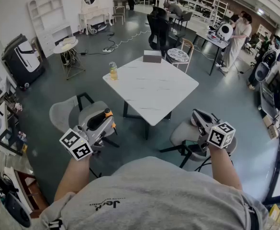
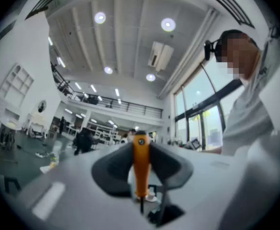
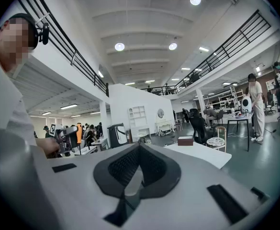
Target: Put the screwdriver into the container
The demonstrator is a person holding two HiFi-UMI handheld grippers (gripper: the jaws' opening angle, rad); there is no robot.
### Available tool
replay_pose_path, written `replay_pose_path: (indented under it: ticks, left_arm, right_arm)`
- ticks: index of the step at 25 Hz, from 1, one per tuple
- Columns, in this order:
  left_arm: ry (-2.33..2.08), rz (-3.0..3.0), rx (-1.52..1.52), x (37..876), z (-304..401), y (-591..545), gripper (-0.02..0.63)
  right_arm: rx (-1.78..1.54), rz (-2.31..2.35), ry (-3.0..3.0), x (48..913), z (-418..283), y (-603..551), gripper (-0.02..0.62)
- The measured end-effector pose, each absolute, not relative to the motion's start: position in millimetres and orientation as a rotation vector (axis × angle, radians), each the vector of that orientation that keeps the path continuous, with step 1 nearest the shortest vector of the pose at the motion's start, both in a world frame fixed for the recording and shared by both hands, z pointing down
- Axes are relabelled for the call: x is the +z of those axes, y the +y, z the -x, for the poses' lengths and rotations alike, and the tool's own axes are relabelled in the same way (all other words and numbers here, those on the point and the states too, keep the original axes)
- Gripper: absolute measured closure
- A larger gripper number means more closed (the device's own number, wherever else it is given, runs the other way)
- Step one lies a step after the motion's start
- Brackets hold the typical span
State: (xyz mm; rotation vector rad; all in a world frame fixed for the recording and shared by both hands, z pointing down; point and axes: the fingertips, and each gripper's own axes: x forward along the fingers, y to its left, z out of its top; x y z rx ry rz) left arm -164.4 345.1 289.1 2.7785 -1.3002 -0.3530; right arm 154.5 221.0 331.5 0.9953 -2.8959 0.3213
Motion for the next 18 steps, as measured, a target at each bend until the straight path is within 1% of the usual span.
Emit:
replay_pose_path:
  ticks: [13,18]
  left_arm:
    - [-1.321,-2.775,-0.380,290,149,335,0.494]
    - [-1.341,-2.765,-0.390,294,142,328,0.494]
  right_arm:
    - [0.317,-0.974,-2.898,336,-170,210,0.588]
    - [0.383,-0.964,-2.919,341,-179,200,0.588]
